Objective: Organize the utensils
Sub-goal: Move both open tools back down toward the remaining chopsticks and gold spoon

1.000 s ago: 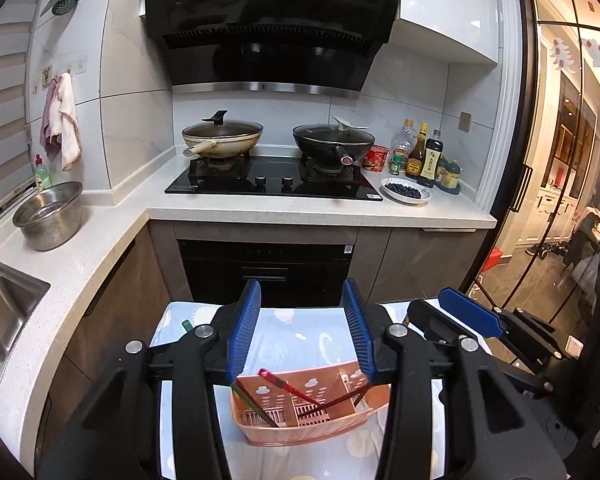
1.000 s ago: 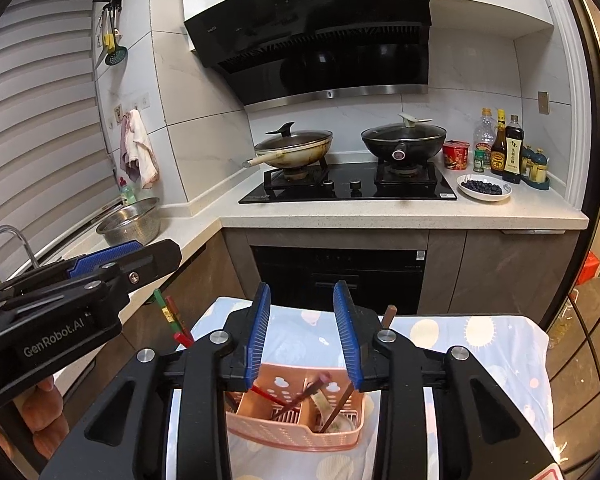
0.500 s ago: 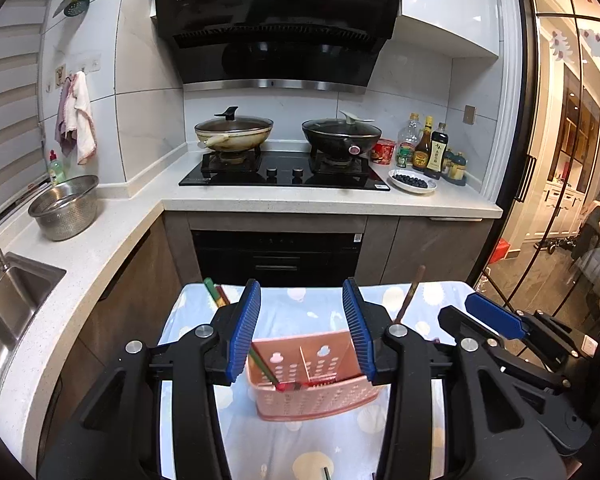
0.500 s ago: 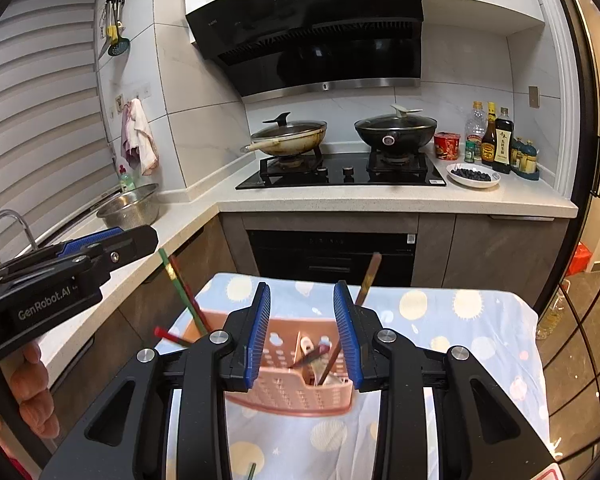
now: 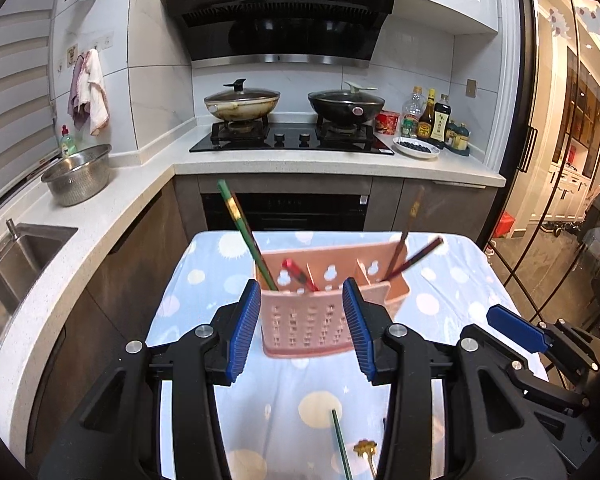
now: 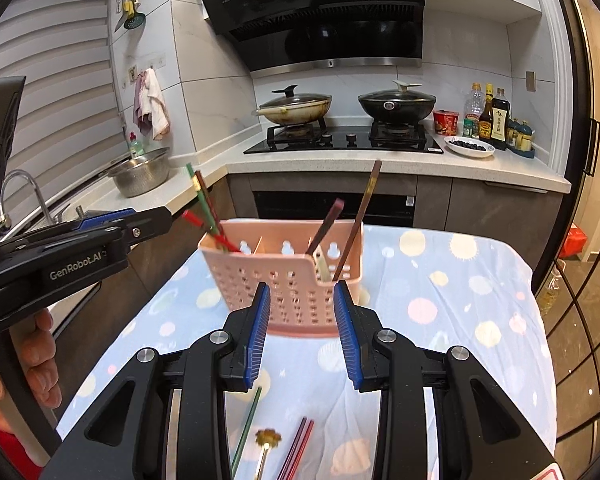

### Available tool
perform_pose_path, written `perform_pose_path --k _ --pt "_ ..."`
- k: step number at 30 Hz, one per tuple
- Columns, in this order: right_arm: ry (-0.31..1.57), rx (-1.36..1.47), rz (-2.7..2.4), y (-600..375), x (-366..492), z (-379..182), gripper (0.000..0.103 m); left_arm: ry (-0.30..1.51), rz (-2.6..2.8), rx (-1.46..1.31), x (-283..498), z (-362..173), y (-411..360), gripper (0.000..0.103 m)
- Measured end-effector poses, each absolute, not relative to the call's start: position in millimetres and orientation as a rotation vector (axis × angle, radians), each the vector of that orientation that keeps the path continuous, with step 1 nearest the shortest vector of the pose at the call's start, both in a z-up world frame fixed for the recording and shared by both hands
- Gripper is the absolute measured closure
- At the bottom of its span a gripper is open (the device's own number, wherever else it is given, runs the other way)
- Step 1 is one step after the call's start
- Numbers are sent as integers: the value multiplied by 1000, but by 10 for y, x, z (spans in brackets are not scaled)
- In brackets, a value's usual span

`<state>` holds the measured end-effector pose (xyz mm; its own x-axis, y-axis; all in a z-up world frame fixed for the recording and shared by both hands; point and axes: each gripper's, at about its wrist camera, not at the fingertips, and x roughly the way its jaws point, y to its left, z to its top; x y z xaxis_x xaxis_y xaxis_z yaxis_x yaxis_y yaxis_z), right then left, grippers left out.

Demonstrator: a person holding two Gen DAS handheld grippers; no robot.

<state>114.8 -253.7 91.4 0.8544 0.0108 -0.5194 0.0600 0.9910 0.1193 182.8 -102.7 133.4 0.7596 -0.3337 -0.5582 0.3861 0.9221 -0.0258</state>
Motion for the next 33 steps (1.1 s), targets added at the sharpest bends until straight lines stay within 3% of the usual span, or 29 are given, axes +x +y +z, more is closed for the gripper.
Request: perform_pose_path --k 33 --pt "881 155 11 -1961 -317 -640 71 914 -387 157 513 -290 -625 62"
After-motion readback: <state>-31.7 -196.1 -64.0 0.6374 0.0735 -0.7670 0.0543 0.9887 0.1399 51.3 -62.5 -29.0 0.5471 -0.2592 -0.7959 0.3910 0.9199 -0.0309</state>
